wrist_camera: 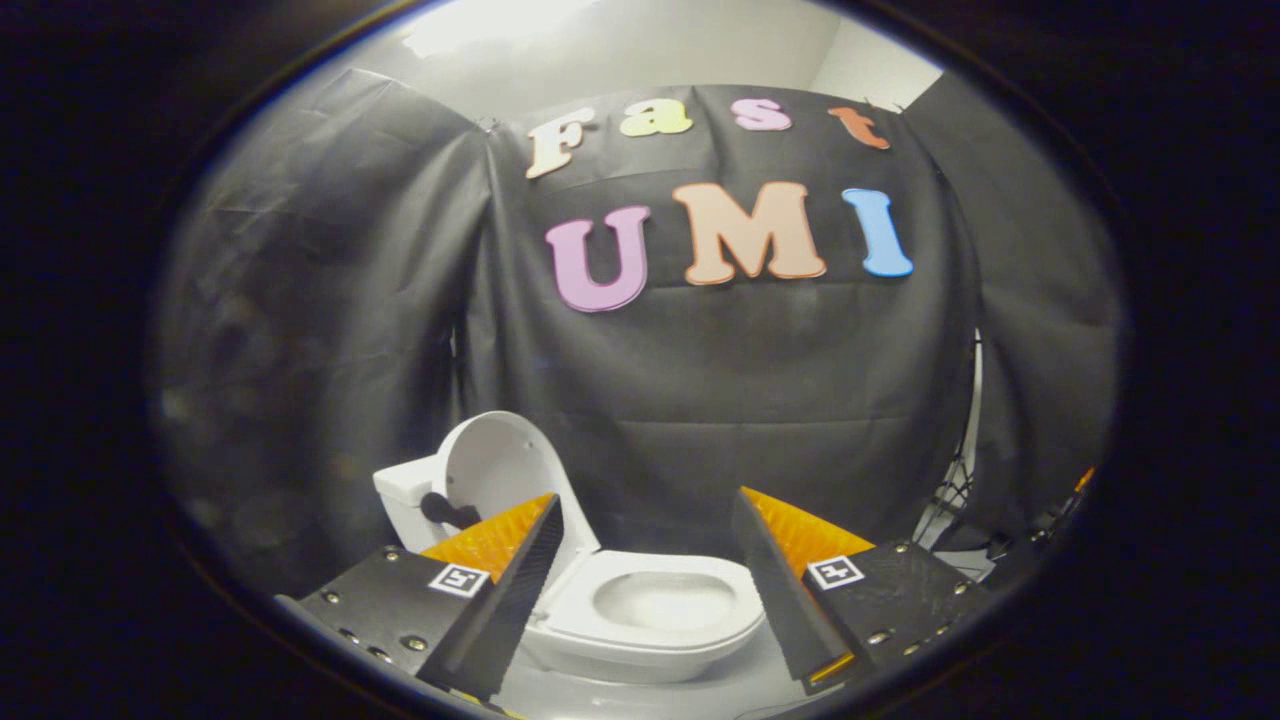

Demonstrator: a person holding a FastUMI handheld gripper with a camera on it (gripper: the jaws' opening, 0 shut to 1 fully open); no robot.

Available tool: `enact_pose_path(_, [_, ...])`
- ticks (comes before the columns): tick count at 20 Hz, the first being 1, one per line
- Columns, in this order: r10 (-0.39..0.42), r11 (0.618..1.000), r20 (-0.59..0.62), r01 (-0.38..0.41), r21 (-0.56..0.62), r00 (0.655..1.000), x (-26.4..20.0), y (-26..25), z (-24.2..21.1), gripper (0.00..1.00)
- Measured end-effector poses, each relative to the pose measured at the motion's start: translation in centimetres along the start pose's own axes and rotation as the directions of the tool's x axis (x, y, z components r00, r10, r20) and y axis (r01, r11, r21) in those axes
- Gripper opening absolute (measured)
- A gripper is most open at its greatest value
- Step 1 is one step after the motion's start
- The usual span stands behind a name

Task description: Open the toilet lid.

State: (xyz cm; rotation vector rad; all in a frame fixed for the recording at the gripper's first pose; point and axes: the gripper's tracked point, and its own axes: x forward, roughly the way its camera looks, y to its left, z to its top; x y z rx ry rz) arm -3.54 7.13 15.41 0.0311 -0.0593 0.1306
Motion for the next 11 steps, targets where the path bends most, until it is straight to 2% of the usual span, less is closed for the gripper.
enact_pose_path(7, [-0.075,0.997,0.009,0.075,0.029,0.997,-2.6,-7.9,0.8,1.00])
enact_pose_path(11, [-0.096,0.994,0.010,0.095,0.048,0.995,-3.5,-10.6,0.4,1.00])
